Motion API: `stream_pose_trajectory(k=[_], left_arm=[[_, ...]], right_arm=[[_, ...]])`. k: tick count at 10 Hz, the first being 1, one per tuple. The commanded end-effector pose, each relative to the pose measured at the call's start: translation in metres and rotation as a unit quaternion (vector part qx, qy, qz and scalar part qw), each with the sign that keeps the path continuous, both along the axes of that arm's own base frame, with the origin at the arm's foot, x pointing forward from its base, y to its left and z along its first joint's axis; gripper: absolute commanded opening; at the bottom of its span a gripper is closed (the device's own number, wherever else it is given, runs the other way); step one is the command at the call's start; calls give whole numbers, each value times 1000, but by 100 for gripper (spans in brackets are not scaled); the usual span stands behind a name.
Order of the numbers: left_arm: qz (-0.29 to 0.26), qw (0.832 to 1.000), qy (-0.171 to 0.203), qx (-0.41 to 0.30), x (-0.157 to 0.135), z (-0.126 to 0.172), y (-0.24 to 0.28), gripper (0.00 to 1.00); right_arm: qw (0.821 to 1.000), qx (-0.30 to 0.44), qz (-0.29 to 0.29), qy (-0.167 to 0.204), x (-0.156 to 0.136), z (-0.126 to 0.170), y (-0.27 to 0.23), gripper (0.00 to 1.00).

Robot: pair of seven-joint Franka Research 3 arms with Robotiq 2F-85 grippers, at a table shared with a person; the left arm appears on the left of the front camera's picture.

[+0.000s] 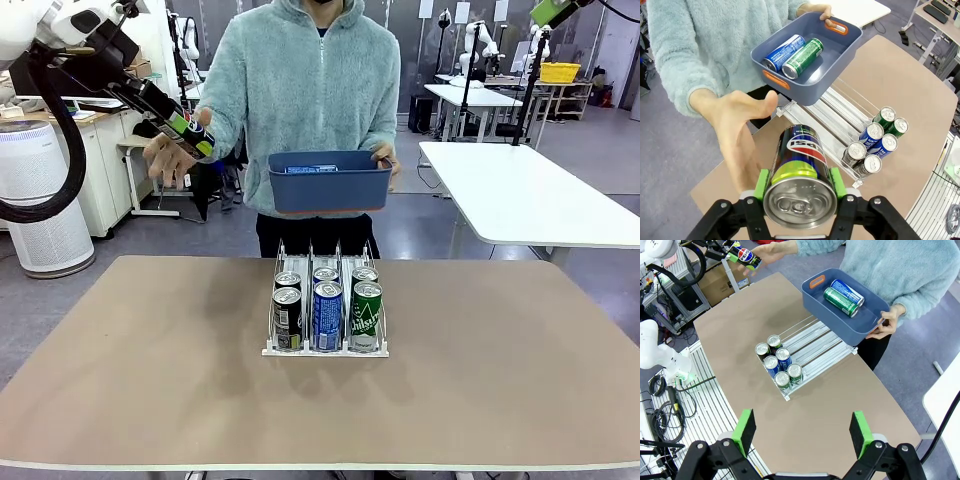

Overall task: Fill the beverage cans into the dispenser.
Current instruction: Place the picked Pepsi coke in the line of the Automatic Can Dispenser with the same cans.

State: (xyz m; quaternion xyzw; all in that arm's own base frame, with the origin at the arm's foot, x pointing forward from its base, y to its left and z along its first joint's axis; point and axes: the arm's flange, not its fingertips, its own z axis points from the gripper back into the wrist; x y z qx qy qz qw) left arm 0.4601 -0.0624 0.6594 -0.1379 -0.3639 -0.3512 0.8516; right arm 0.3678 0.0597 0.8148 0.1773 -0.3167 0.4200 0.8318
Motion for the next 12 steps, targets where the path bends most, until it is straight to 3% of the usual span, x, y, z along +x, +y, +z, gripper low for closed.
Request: stream_pose_trajectory(k=[1, 4, 5, 8, 9, 11, 12], left_arm=[[0, 1000, -2, -3, 0, 2, 2, 0], [0, 1000, -2, -3, 0, 2, 2, 0], [0, 1000, 0, 0, 0, 0, 0, 58], [107, 993, 23, 48, -17, -10, -37, 58], [120, 991, 30, 48, -31, -16, -52, 58], [127, 989, 1, 75, -46, -36, -76, 58], [112, 990, 5, 83, -53, -49, -86, 58]], right_arm=[[1000, 3, 0, 5, -2, 0, 1, 100], [1000, 3, 0, 5, -2, 0, 1, 100], [1000, 3, 0, 5, -2, 0, 1, 100], [1000, 3, 0, 5, -2, 0, 1, 100], [1000, 3, 0, 5, -2, 0, 1, 100], [1000, 3, 0, 5, -2, 0, 1, 100], [1000, 3, 0, 5, -2, 0, 1, 100]])
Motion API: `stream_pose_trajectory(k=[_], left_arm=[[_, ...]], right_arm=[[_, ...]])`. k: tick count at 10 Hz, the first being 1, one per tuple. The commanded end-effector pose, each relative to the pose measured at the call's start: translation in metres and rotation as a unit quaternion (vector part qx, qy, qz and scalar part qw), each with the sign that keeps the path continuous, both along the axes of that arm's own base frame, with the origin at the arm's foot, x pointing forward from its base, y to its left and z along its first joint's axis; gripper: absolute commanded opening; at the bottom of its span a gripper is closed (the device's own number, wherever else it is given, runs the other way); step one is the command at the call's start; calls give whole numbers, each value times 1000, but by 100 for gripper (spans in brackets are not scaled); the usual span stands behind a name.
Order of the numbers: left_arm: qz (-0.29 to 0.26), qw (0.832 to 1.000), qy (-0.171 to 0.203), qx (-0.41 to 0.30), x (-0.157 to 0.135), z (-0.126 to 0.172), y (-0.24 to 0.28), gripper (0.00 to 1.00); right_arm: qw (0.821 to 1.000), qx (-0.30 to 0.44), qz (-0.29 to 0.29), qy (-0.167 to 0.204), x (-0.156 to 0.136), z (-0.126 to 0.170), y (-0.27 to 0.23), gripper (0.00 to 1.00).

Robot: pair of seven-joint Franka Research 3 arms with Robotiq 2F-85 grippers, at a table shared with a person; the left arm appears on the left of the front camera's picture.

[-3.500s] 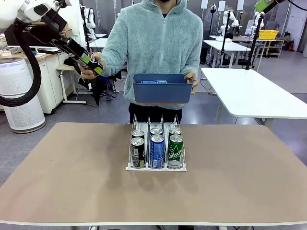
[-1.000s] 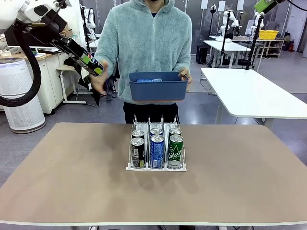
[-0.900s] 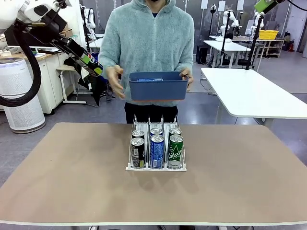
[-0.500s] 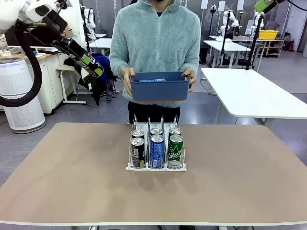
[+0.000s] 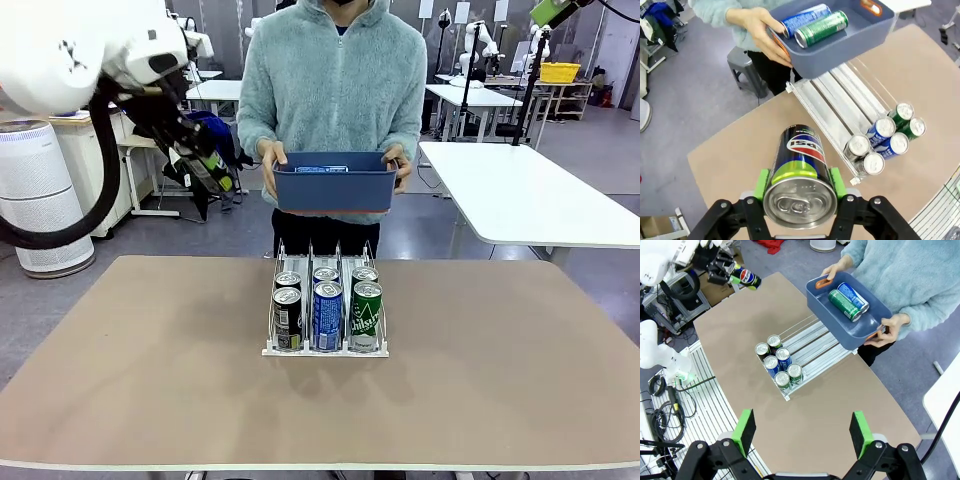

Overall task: Fill the beverage cans into the dispenser.
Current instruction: Place the picked Pepsi coke in the line of the Automatic Can Dispenser with the same cans.

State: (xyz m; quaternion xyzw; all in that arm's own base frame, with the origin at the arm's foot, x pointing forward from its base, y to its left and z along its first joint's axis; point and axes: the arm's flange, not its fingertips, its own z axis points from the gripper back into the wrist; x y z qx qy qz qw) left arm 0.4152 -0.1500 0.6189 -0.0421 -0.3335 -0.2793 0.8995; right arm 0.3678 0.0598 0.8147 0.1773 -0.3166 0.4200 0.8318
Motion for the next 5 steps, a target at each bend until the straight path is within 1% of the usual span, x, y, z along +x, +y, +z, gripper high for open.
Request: stream_pose_trajectory(k=[1, 2, 3, 5], left_arm=[[-18, 1000, -7, 6, -15, -17, -6, 58], [-61, 997, 37, -4, -17, -21, -12, 58], [-9, 1000, 3, 9, -8, -12, -8, 58], [-9, 1000, 3, 9, -8, -12, -8, 58]], right_arm=[[1000, 3, 0, 5, -2, 0, 1, 100], [1000, 3, 0, 5, -2, 0, 1, 100], [1000, 3, 0, 5, -2, 0, 1, 100], [1000, 3, 0, 5, -2, 0, 1, 100]])
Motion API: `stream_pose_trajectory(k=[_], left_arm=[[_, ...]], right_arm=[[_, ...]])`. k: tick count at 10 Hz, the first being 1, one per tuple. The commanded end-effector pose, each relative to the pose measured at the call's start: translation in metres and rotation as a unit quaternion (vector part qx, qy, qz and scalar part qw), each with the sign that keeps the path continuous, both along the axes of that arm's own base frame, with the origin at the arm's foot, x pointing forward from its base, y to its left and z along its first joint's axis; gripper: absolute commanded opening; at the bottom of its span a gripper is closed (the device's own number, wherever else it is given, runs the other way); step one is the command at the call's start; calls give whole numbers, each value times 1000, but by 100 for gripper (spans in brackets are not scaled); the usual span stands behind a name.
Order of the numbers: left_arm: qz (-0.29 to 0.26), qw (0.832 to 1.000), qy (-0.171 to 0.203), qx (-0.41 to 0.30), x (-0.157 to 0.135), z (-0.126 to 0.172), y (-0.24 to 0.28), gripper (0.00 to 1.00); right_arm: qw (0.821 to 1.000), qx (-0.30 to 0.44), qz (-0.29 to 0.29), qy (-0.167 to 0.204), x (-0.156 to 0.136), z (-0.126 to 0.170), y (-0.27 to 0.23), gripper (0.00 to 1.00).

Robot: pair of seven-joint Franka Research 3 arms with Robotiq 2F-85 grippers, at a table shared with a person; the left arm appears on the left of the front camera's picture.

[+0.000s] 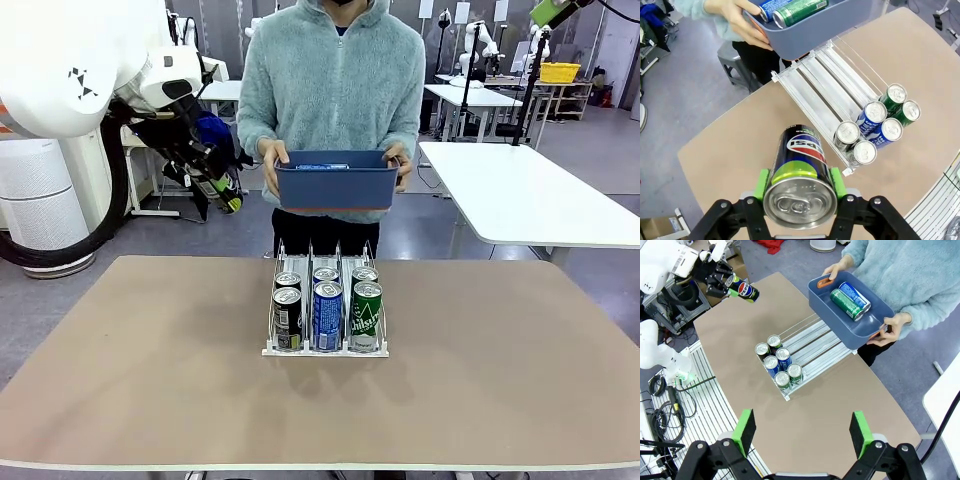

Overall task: Fill the beverage cans into the dispenser.
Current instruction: Place the picked Pepsi coke in the line of the Automatic Can Dispenser with the same cans.

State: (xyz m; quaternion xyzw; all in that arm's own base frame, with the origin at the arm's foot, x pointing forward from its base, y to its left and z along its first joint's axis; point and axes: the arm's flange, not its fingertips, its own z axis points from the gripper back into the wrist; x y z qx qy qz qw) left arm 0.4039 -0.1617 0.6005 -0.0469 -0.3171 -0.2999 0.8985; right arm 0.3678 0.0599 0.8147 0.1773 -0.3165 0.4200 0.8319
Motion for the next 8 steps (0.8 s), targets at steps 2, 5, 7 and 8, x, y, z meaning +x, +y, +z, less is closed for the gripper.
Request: stream_pose_trajectory(k=[2, 5, 7, 8], left_arm=[[0, 1000, 0, 0, 0, 0, 0, 58], [63, 997, 47, 6, -27, -49, -65, 58], [80, 995, 57, 30, -54, -65, -82, 58], [80, 993, 82, 22, -68, -72, -89, 58]], right_arm=[[1000, 3, 0, 5, -2, 0, 1, 100], [1000, 3, 0, 5, -2, 0, 1, 100], [1000, 3, 0, 5, -2, 0, 1, 100], [1000, 3, 0, 5, -2, 0, 1, 100]])
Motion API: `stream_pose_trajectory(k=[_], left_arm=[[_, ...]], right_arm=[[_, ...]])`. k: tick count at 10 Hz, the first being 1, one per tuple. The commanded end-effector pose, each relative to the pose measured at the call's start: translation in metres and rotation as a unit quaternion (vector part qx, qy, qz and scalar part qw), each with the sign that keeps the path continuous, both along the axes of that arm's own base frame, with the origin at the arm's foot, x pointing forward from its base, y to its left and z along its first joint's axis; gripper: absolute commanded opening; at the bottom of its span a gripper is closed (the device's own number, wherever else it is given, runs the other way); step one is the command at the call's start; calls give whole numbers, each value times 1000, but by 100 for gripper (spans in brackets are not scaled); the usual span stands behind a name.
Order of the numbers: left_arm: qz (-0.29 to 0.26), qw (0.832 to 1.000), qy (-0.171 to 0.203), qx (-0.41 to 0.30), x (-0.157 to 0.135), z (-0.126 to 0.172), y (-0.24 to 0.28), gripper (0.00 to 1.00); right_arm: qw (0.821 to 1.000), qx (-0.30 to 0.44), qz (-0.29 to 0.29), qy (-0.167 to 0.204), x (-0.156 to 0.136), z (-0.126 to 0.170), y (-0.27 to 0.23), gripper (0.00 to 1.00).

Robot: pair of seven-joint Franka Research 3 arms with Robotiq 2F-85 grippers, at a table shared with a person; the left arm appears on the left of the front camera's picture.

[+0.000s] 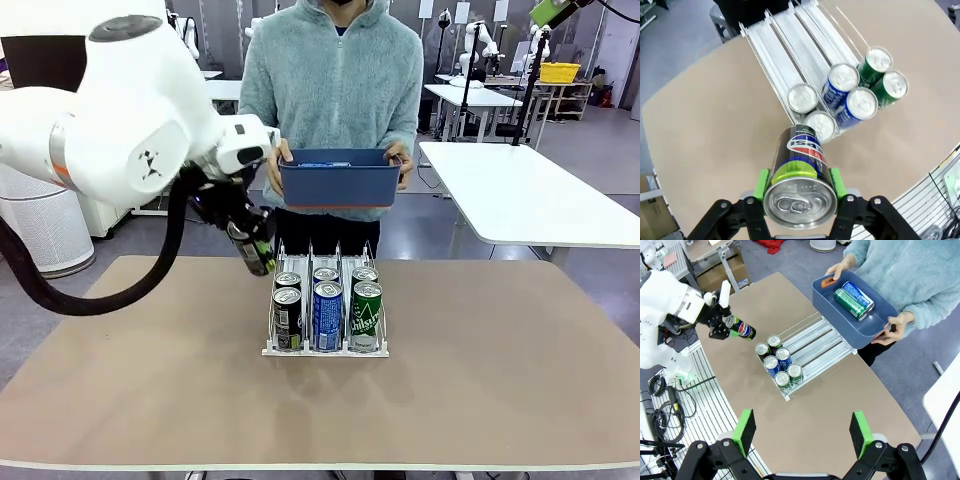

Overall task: Fill the beverage cans into the dispenser.
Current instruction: Place the picked Pepsi coke in the line of the Automatic Can Dispenser with the same cans.

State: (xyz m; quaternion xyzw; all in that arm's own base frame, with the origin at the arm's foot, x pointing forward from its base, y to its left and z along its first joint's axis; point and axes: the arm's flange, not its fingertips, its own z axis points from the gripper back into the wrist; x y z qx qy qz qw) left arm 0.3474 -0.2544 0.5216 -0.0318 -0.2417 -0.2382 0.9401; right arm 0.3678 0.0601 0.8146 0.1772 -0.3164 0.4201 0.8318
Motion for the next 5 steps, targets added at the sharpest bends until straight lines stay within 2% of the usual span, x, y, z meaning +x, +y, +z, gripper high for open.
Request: stream_pose_trajectory(k=[1, 2, 3, 5], left_arm=[[-5, 1000, 18, -7, -19, 1, -4, 58], [-29, 998, 33, -41, -24, 0, -8, 58], [0, 1000, 10, 4, -11, -4, -6, 58], [0, 1000, 10, 4, -11, -4, -6, 58]], right_arm=[[1000, 3, 0, 4, -2, 0, 1, 100], [1000, 3, 0, 4, -2, 0, 1, 100], [1000, 3, 0, 4, -2, 0, 1, 100], [1000, 3, 0, 4, -2, 0, 1, 100]])
